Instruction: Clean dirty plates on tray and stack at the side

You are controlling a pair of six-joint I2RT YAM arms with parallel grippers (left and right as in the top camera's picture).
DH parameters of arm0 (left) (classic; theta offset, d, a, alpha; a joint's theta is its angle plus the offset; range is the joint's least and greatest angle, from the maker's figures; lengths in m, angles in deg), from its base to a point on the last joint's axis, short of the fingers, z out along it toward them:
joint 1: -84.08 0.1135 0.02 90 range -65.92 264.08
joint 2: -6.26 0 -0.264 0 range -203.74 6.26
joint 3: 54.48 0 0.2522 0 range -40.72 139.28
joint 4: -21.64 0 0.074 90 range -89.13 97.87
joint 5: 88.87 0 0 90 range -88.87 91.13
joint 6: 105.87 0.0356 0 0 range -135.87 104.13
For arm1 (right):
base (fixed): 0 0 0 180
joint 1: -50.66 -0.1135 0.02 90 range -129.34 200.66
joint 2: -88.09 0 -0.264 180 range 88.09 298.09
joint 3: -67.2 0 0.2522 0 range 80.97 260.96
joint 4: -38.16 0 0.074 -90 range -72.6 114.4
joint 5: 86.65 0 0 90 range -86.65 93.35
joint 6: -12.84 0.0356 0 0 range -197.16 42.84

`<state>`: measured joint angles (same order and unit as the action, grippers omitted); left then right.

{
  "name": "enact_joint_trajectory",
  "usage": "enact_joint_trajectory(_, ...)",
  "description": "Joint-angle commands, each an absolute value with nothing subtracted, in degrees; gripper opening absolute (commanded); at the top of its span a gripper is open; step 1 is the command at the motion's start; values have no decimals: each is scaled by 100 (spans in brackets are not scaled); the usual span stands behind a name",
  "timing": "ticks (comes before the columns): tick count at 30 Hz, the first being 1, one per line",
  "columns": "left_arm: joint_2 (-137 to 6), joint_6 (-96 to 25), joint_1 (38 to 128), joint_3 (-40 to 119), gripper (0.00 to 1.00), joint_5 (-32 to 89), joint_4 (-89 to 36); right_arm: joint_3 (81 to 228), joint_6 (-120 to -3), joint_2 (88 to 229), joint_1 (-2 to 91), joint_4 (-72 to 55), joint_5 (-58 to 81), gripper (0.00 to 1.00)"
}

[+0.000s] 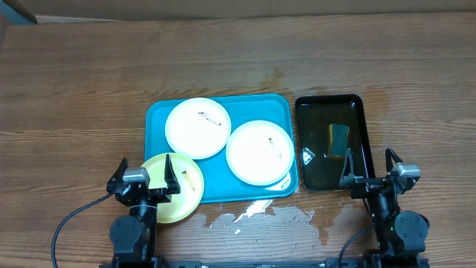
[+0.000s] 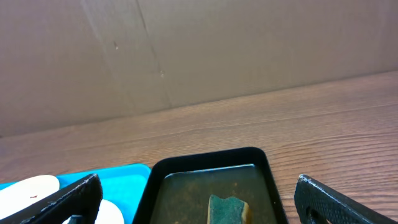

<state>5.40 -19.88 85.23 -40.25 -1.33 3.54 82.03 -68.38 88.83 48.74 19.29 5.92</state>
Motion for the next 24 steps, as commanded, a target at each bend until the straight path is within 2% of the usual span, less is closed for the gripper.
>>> enact_joint_trajectory(1,594,-1925,8523,-4044,100,-186,367,8141,-6841,8826,4892,1973,555,100)
enact_joint_trajectory(13,594,-1925,8523,-4044,100,-186,367,8157,-6786,8826,4892,2235,354,100)
enact_joint_trajectory(17,594,-1925,8523,-4044,100,-186,367,8432,-6445,8904,4892,1927,367,100)
enact_joint_trajectory(24,594,-1925,8523,-4044,100,-186,367,9717,-6342,10299,4892,1619,367,100)
